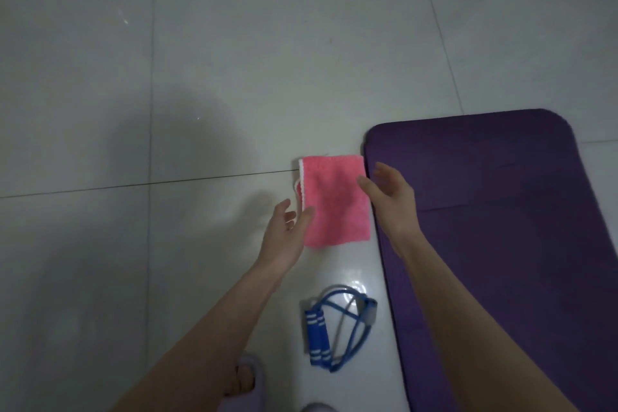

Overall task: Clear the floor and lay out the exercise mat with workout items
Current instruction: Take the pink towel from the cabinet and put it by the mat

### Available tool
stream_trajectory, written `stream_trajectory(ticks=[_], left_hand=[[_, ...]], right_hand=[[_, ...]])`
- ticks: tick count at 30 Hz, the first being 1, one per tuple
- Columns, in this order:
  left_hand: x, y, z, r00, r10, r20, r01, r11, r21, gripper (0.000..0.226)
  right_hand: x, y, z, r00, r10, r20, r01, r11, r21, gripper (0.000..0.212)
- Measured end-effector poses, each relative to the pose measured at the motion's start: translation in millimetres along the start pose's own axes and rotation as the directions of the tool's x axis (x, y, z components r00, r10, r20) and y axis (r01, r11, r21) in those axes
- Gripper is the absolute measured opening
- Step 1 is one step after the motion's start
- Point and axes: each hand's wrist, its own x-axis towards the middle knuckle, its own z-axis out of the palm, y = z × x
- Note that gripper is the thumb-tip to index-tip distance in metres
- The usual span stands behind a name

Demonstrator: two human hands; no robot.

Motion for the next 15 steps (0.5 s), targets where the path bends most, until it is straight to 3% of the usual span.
stream_trajectory(ticks=[7,15], left_hand=[[-156,114,-48,0.997,0.059,-0.059,-0.065,0.993,-0.101,0.055],[-347,235,-98,0.981,0.153,-0.117,-0.169,0.976,-0.137,0.045]], right_hand=[[-97,-161,-54,0.998,0.029,0.054,-0.031,0.999,0.042,0.042],[-235,-343,-111,0.986,0.016,0.166,-0.031,0.995,0.091,0.042]])
